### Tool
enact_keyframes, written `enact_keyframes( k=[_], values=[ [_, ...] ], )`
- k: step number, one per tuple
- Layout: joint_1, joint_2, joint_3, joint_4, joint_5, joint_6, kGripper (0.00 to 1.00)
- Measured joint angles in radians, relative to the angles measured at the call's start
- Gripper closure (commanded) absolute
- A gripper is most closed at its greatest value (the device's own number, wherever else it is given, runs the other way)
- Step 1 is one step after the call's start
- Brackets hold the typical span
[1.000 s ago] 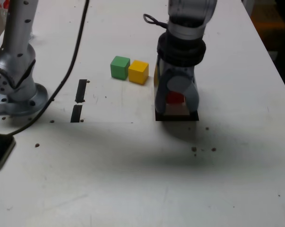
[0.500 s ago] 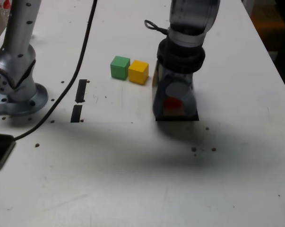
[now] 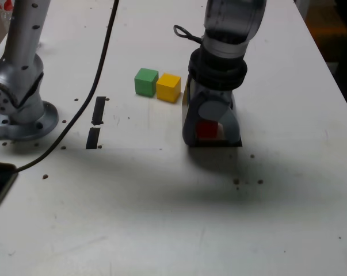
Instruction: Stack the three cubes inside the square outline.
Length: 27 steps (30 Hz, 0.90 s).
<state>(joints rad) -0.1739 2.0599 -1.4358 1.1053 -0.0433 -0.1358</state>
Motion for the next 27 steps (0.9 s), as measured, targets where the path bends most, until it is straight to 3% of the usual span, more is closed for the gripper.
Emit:
enact_keyframes(
  k=[7,16,27],
  values=[
    [0.000,0.000,0.000,-0.001,0.000,0.002,0.21],
    [0.000,-0.032,-0.005,0.046,0.012,0.002,0.18],
    [0.000,-0.111,-0.010,0.142,0.054,0.002,0.15]
  ],
)
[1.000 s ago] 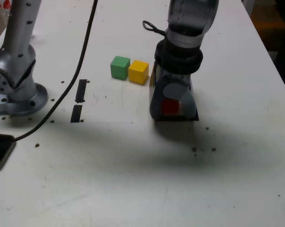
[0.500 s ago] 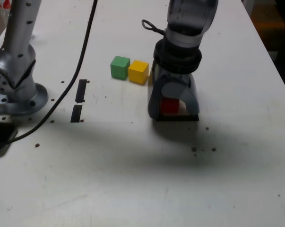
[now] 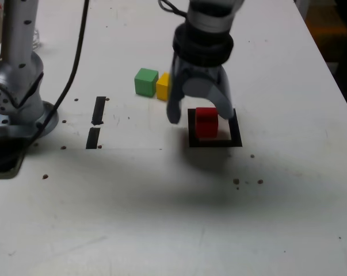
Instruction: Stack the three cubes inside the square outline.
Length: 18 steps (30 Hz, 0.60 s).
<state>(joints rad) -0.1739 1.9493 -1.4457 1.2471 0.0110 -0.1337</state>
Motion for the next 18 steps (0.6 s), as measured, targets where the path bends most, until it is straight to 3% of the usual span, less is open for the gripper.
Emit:
enact_keyframes(
  k=[2,6,18],
  values=[
    [-0.001,-0.024,-0.001,0.046,0.040,-0.002,0.14],
    [0.001,-0.060,0.009,0.076,0.074,-0.003,0.13],
    [0.048,-0.080,0.051,0.026,0.082,0.046,0.11]
  ],
)
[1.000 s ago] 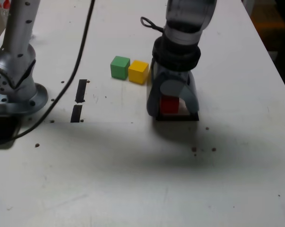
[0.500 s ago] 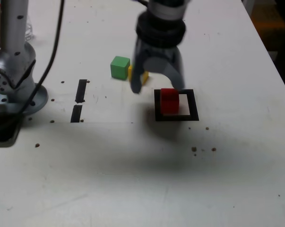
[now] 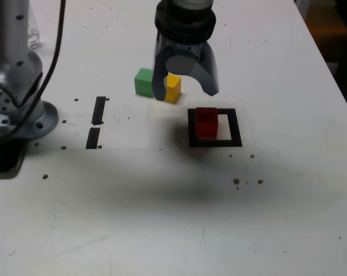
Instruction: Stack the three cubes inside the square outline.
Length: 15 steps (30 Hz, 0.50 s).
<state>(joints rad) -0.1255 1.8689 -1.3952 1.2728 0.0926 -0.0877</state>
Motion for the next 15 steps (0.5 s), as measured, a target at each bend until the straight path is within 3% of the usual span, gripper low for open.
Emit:
enact_keyframes(
  k=[5,15],
  values=[
    [0.043,-0.003,0.039,-0.059,-0.001,0.073,0.11],
    [0.129,-0.010,0.073,-0.080,0.022,0.195,0.11]
  ],
)
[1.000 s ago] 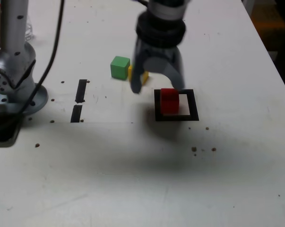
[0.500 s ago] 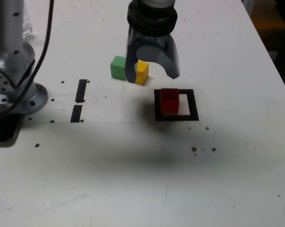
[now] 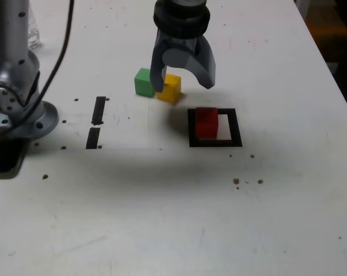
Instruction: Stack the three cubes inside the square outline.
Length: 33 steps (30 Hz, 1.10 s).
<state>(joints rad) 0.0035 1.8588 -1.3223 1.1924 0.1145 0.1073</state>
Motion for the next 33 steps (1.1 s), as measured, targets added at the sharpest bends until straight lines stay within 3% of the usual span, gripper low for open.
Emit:
enact_keyframes(
  k=[19,23,33],
  values=[
    [0.052,-0.005,0.017,-0.027,0.012,0.055,0.11],
    [0.049,-0.014,0.030,-0.011,-0.041,-0.123,0.11],
    [0.032,-0.019,-0.021,0.012,-0.070,-0.436,0.11]
  ],
)
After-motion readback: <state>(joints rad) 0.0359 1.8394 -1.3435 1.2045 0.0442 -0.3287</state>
